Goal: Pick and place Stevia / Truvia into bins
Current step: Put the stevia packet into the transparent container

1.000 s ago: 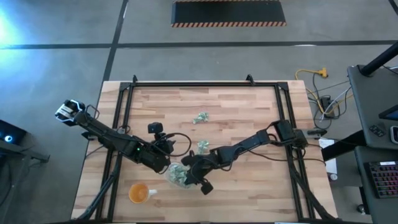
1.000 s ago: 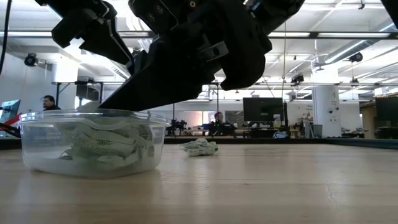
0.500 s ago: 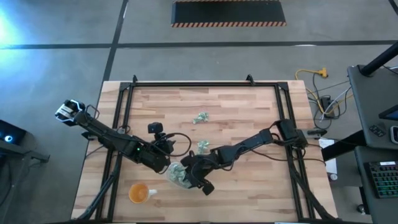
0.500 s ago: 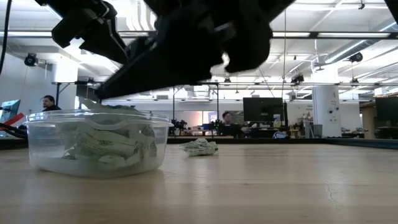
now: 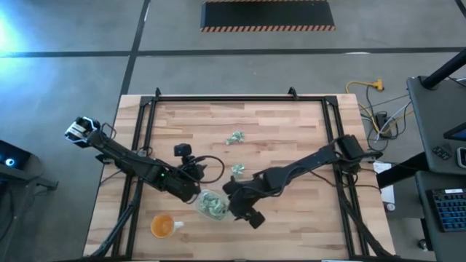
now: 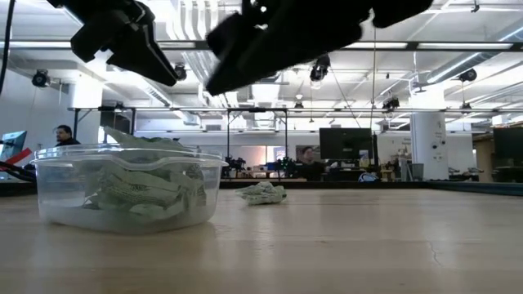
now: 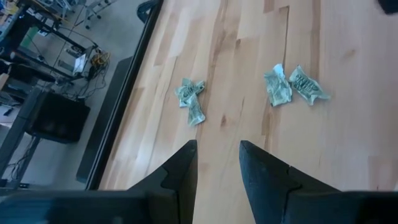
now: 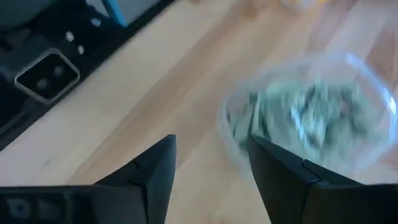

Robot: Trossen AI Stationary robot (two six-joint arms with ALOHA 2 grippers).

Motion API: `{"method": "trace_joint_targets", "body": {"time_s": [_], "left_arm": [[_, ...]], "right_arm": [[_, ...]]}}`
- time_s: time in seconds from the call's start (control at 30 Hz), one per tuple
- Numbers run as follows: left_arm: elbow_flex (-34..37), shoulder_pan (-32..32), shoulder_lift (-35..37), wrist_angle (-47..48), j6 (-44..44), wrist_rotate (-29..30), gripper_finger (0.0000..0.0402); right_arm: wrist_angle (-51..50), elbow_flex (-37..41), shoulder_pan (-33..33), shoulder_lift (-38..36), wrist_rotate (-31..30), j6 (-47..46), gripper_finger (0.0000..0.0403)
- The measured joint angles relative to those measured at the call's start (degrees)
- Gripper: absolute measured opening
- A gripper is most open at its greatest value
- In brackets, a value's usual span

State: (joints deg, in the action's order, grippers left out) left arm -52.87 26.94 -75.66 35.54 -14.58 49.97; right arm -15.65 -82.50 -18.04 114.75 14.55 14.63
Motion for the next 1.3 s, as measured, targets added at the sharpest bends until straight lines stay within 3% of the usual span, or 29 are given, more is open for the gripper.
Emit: {"method": "trace_joint_targets", "body": {"time_s": [0.07,0.27,0.4,0.83,1.3], "left_arm": [[0.0,-0.2,-0.1,-1.0,0.3,0.1,0.0102],[0.3,-1.2,-0.1,-1.3,0.4,0.2,0.0102],[1.1,-1.7,-0.1,-1.2,0.4,0.2,0.0102],[2.7,-2.5,-0.1,-1.6,0.5,0.2,0.0102],[2.7,-2.5,-0.1,-1.6,0.5,0.2,0.0102]], "right_arm": [[-4.0,0.1,0.0,-1.0,-2.9,-1.6,0.0190],[-9.3,2.3,0.3,-2.3,-19.1,-4.8,0.0178],[-9.1,4.9,1.7,-2.3,-23.3,-4.4,0.0166],[7.0,16.4,10.6,-2.2,-21.1,-2.2,0.0123],[9.1,19.8,13.9,-2.2,-18.4,-4.6,0.0101]]}}
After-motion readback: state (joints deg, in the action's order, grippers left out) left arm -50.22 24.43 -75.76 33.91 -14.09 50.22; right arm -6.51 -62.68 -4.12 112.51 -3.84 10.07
